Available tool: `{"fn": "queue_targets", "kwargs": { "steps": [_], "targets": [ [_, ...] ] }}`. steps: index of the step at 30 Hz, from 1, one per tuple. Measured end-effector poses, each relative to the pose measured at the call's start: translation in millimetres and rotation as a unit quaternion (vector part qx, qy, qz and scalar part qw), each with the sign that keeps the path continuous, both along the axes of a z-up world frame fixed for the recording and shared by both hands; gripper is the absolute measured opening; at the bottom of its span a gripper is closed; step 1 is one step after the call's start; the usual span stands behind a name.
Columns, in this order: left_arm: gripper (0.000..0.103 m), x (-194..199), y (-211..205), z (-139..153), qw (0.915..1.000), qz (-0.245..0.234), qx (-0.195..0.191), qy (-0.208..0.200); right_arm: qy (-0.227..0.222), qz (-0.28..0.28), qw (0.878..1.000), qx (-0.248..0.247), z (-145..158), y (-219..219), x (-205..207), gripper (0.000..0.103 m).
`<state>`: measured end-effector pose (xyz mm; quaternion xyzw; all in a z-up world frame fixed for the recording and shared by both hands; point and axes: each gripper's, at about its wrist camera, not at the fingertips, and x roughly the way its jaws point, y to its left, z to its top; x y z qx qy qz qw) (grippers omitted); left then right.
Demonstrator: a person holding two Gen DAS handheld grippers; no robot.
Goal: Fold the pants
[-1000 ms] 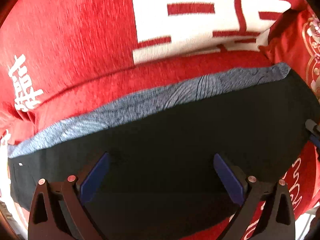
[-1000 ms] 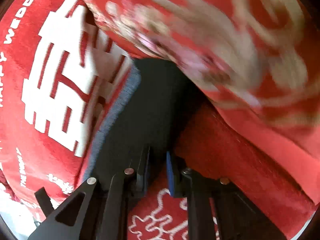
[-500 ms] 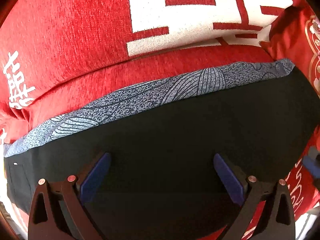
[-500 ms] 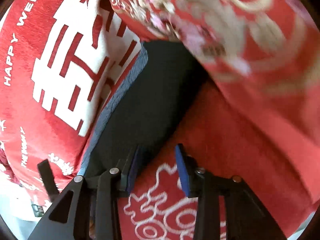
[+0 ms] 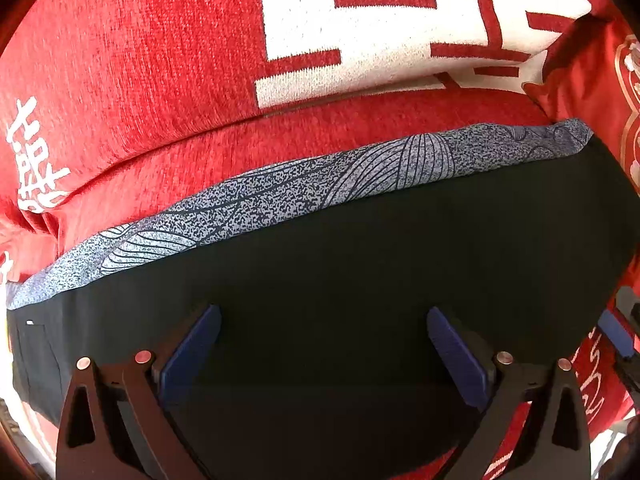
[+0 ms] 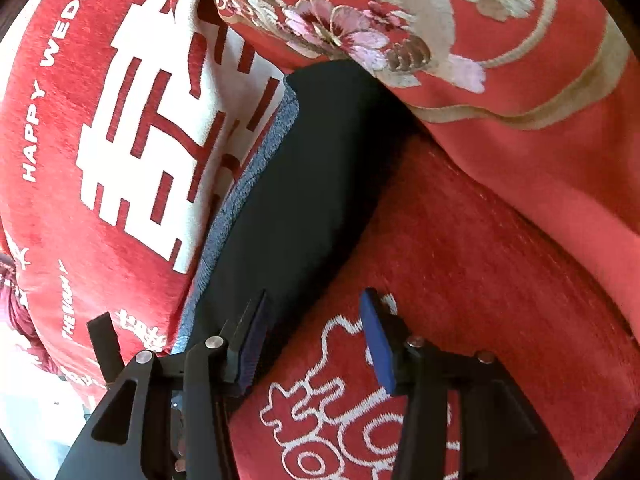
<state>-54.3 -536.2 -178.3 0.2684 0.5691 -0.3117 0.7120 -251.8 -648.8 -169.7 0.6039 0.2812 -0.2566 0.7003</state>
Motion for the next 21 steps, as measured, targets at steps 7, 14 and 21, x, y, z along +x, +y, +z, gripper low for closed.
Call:
{"fn": "queue_targets", "kwargs": {
  "steps": [7,14,21],
  "targets": [
    [0.103,-3,-1,-3,1.0000,-0.001,-0.001,-0.001,-0.025,-0.026,0.999,-0.025,-5,-11,7,0.051],
    [0.103,-2,-1,-3,1.0000,-0.001,-0.001,-0.001,-0.014,-0.021,0.998,-0.058,-2,-24,38,0.061],
    [0.074,-11,-6,20,0.9995,-0.019,-0.024,0.005,-0.016,-0.010,0.999,-0.034,12,-27,38,0.016]
  ]
}}
